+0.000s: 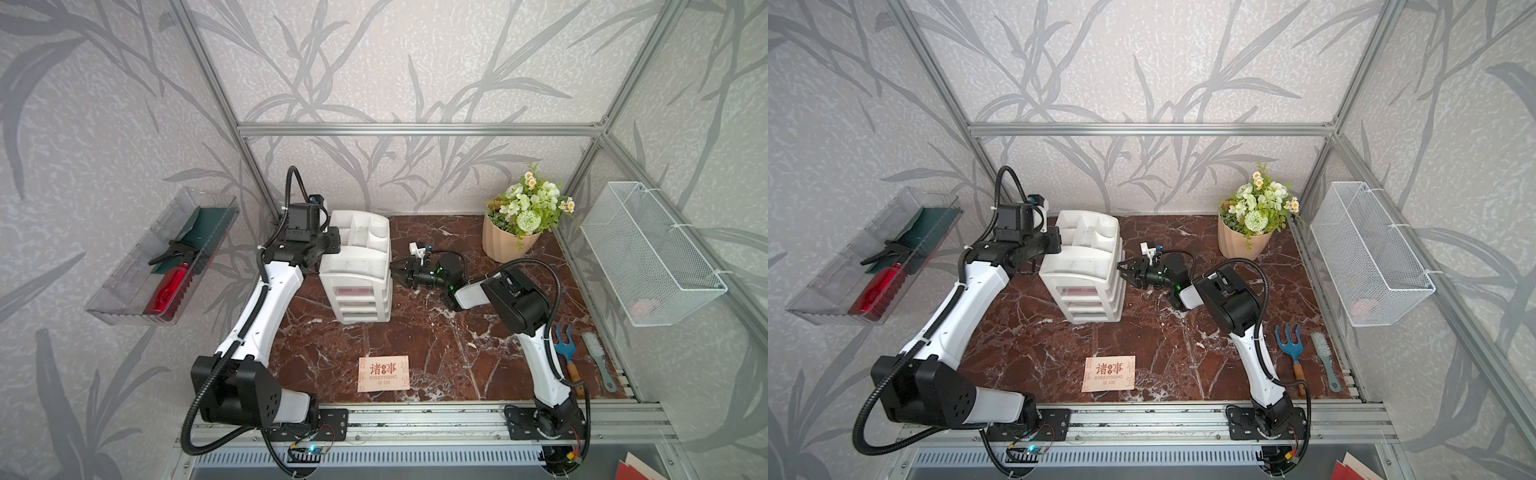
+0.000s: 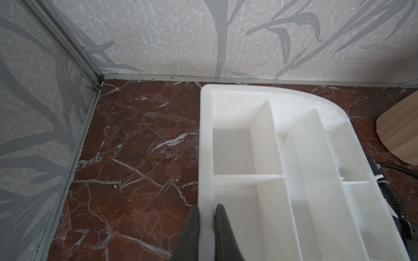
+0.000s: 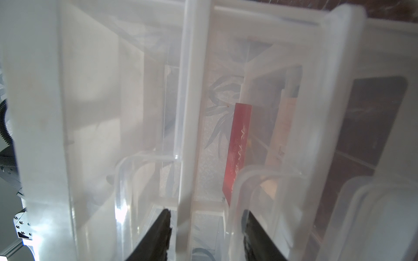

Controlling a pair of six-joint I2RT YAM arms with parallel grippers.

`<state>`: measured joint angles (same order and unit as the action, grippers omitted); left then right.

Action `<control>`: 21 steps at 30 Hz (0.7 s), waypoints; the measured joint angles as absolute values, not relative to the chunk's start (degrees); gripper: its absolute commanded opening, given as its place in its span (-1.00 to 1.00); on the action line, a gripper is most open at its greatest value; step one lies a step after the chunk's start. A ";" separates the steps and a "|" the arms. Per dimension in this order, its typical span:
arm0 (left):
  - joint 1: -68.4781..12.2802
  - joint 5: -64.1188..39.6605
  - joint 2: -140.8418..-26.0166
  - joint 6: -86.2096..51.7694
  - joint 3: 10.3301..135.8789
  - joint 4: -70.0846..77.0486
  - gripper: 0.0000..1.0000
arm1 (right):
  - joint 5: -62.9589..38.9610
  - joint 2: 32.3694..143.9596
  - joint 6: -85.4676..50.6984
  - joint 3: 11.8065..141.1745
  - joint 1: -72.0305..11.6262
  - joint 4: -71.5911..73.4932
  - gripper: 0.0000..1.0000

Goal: Take the postcards out of the drawer
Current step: Open the drawer in the storage box.

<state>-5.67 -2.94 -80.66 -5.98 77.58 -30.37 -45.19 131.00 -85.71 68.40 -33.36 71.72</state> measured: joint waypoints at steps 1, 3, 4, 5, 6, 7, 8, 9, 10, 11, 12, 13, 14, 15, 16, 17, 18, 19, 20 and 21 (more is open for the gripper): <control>-5.74 -2.92 -80.73 -5.98 77.65 -30.37 -1.00 | -45.17 130.89 -85.71 68.27 -33.26 71.72 0.02; -5.85 -2.85 -80.84 -5.96 77.78 -30.44 -1.00 | -45.15 130.72 -85.69 68.01 -33.19 71.72 0.02; -5.89 -2.85 -80.84 -5.96 77.80 -30.44 -1.00 | -45.12 130.65 -85.69 67.90 -33.12 71.70 0.02; -5.91 -2.81 -80.88 -5.96 77.80 -30.44 -1.00 | -45.12 130.58 -85.71 67.85 -33.01 71.70 0.02; -5.93 -2.66 -80.88 -5.93 77.82 -30.44 -1.00 | -45.15 130.56 -85.69 67.77 -32.99 71.72 0.02; -5.96 -2.52 -80.93 -5.93 77.87 -30.44 -1.00 | -45.17 130.43 -85.69 67.64 -32.97 71.70 0.02; -5.98 -2.39 -80.99 -5.89 77.89 -30.44 -1.00 | -45.17 130.34 -85.69 67.59 -32.93 71.68 0.02; -6.02 -2.24 -81.06 -5.82 77.97 -30.48 -1.00 | -45.12 130.34 -85.69 67.59 -32.93 71.70 0.02; -6.11 -2.00 -81.12 -5.72 78.13 -30.61 -1.00 | -45.12 130.32 -85.69 67.59 -32.88 71.70 0.02; -6.22 -1.85 -81.19 -5.63 78.24 -30.76 -1.00 | -45.17 130.26 -85.69 67.57 -32.86 71.70 0.02; -6.35 -1.56 -81.28 -5.56 78.30 -30.81 -1.00 | -45.15 130.17 -85.69 67.51 -32.82 71.70 0.02; -6.39 -1.45 -81.30 -5.54 78.30 -30.81 -1.00 | -45.15 130.15 -85.69 67.42 -32.71 71.70 0.02; -6.46 -1.39 -81.32 -5.54 78.35 -30.81 -1.00 | -45.25 130.13 -85.71 67.37 -32.67 71.75 0.02; -6.57 -1.28 -81.41 -5.52 78.41 -30.79 -1.00 | -45.30 130.06 -85.71 67.31 -32.60 71.72 0.02; -6.66 -1.13 -81.43 -5.52 78.43 -30.79 -1.00 | -45.30 130.04 -85.69 67.29 -32.60 71.70 0.02; -6.72 -1.02 -81.45 -5.52 78.46 -30.83 -1.00 | -45.28 130.04 -85.69 67.24 -32.60 71.70 0.02; -6.76 -0.93 -81.45 -5.52 78.48 -30.83 -1.00 | -45.25 130.04 -85.69 67.18 -32.56 71.72 0.02; -6.81 -0.89 -81.47 -5.52 78.50 -30.87 -1.00 | -45.21 130.02 -85.67 67.07 -32.56 71.75 0.02; -6.83 -0.86 -81.47 -5.52 78.50 -30.87 -1.00 | -45.21 129.91 -85.65 66.85 -32.53 71.75 0.02; -6.90 -0.73 -81.47 -5.52 78.50 -30.89 -1.00 | -45.17 129.71 -85.65 66.65 -32.49 71.75 0.02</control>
